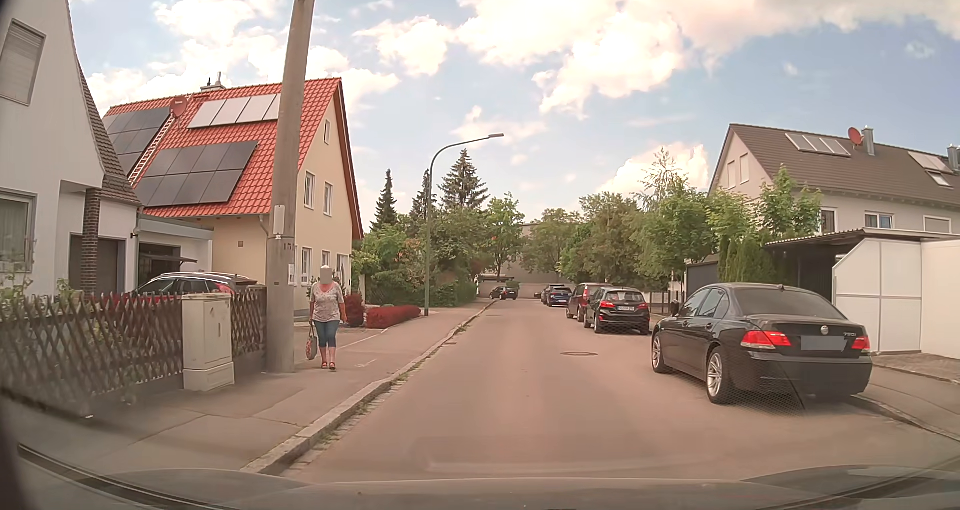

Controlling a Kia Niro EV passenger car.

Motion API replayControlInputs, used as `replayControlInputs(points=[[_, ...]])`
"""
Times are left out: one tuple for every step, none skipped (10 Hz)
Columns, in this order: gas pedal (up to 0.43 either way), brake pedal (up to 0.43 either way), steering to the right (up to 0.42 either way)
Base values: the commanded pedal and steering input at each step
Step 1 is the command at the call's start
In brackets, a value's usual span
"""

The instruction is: Follow the waypoints while adhering to traffic rules and regulations

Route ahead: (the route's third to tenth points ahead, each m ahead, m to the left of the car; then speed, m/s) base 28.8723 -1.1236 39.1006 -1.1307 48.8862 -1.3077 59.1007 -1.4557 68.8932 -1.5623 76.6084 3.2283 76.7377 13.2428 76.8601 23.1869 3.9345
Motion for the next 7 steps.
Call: replayControlInputs(points=[[0.138, 0.018, 0.007], [0.138, 0.018, 0.011], [0.138, 0.018, 0.015], [0.138, 0.018, 0.014], [0.138, 0.018, 0.010], [0.138, 0.018, 0.007], [0.138, 0.024, 0.005]])
